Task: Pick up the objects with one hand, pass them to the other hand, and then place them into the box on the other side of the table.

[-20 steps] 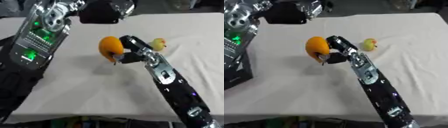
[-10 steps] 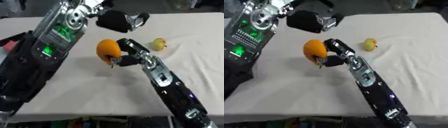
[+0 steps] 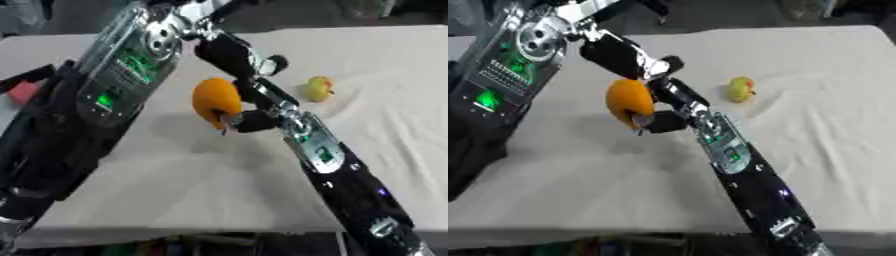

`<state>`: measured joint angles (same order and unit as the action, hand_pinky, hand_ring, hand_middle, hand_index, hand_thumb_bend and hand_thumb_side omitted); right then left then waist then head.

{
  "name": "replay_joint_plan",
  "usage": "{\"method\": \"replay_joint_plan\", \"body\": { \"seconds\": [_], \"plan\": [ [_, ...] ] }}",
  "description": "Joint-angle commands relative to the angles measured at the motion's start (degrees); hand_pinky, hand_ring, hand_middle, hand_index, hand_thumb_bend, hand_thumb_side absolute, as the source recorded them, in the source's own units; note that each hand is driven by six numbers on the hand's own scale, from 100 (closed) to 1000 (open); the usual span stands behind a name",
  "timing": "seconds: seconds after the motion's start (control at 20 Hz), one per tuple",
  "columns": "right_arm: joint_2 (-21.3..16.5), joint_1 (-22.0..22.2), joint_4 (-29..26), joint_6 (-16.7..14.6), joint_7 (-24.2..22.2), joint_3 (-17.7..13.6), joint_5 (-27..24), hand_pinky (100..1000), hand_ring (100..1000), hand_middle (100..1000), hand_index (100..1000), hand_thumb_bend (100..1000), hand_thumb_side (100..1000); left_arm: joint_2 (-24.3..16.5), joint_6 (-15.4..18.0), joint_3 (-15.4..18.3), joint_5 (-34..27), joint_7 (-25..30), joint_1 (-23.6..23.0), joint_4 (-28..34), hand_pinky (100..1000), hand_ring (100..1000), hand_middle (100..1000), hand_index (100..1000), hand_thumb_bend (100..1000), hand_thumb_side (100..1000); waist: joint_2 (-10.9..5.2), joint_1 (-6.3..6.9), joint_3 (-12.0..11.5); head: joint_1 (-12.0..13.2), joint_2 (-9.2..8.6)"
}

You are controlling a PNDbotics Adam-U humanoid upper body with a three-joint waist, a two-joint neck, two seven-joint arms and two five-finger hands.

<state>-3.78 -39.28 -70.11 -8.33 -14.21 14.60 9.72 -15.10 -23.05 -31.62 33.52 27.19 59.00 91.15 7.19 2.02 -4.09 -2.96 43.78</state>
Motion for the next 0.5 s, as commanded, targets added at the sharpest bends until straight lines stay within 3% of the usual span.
{"method": "replay_joint_plan", "body": {
  "seconds": [0.05,0.5],
  "plan": [
    [0.0,-0.8,-0.8,-0.2,1.2,-0.2,0.6,695,526,403,389,207,100,-1.0,1.8,0.6,3.0,2.9,1.7,-1.9,919,852,789,853,493,250,-2.14,0.66,-0.2,-0.3,0.33],
    [-2.0,0.2,-1.8,-1.4,5.4,0.1,1.8,698,525,403,390,217,100,-1.3,7.8,0.0,10.7,11.5,5.0,-10.0,926,862,802,862,597,293,-2.69,0.7,-0.7,-1.8,0.33]
  ]
}}
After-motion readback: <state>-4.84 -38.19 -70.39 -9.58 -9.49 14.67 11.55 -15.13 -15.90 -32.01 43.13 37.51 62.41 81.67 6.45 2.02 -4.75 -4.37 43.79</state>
